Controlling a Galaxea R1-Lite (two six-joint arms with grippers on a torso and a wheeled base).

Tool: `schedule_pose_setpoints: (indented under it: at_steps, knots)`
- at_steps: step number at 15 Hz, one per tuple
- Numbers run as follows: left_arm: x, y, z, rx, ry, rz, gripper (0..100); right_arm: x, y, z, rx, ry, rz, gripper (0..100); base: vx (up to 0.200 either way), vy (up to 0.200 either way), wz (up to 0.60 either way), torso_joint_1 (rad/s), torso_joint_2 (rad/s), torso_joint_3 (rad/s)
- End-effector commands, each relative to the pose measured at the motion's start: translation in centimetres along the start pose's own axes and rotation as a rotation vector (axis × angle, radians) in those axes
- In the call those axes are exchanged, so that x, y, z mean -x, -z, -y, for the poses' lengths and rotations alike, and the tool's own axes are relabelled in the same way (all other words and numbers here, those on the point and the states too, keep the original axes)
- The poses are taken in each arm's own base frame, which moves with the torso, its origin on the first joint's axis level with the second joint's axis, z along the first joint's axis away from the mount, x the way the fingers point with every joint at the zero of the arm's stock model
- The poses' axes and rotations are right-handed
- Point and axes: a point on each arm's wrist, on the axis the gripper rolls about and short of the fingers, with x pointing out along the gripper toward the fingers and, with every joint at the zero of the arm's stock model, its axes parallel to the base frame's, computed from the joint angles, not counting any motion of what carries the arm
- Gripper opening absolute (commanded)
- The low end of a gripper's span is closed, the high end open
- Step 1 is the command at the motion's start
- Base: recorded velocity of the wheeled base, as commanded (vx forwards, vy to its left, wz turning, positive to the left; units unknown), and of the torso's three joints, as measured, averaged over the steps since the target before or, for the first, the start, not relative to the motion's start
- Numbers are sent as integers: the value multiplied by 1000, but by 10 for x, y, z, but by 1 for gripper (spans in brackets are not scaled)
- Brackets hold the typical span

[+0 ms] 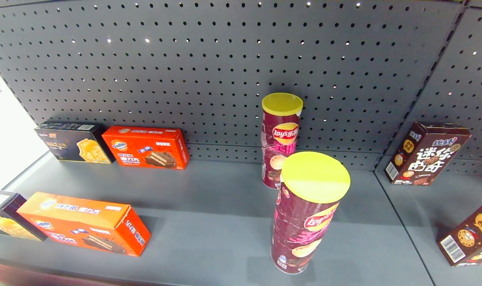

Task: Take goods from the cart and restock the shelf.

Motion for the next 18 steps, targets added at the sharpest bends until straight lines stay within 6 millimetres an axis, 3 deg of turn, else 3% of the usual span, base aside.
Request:
schedule_pose_setpoints:
  at_steps: [1,3,5,18]
  knots:
    - [0,2,0,-13,2,-18,100,0,0,0,0,0,-1,100,0,0,0,0,0,0]
    - [0,2,-1,-17,-57,-14,100,0,0,0,2,0,0,100,0,0,0,0,0,0]
    - [0,2,1,-17,29,-7,100,0,0,0,0,0,-1,100,0,0,0,0,0,0]
    - [0,2,1,-17,32,-7,100,0,0,0,0,0,0,100,-31,0,0,0,0,1]
